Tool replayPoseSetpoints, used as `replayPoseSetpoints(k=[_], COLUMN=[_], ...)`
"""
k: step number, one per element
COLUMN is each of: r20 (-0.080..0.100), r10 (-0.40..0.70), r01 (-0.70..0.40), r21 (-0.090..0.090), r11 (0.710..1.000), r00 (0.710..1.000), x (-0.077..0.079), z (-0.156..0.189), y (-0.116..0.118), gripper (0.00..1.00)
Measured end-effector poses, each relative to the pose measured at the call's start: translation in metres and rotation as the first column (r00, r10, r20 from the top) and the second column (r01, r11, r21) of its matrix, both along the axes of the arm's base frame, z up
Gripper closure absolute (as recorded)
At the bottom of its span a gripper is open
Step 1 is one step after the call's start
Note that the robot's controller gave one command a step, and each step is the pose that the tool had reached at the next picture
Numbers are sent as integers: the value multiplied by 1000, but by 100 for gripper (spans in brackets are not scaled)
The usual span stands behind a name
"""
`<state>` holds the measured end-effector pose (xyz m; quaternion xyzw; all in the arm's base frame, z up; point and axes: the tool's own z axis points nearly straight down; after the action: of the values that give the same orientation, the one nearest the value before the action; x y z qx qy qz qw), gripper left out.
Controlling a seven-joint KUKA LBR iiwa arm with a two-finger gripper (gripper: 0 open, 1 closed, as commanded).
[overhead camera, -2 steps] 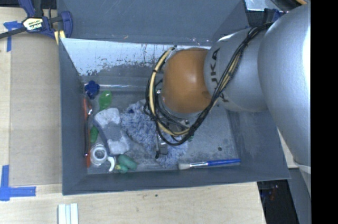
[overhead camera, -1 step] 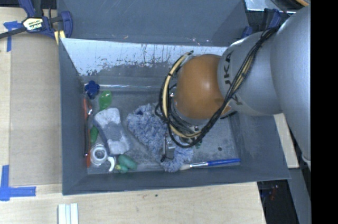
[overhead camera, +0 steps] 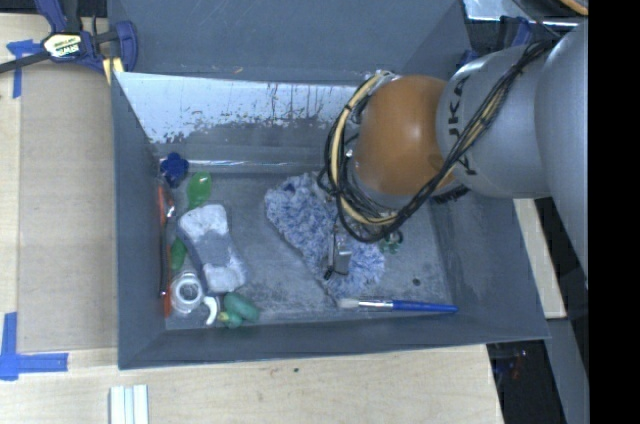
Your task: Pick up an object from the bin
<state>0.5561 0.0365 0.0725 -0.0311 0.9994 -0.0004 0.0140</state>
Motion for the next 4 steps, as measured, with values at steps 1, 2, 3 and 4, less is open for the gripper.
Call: replayPoseSetpoints(k=[1, 2, 3, 4], r20=[-1, 3, 7, 5], r10=[24, 132, 14, 73], r01=[-24, -132, -14, -73], r21=[-1, -3, 2, 1], r11=[1000, 991, 1000, 997], r00=[1000, 991, 1000, 997], x=[0, -2, 3, 5], z=[9, 7, 21, 7], y=[12, 18, 16, 5], gripper=[0, 0, 0, 0])
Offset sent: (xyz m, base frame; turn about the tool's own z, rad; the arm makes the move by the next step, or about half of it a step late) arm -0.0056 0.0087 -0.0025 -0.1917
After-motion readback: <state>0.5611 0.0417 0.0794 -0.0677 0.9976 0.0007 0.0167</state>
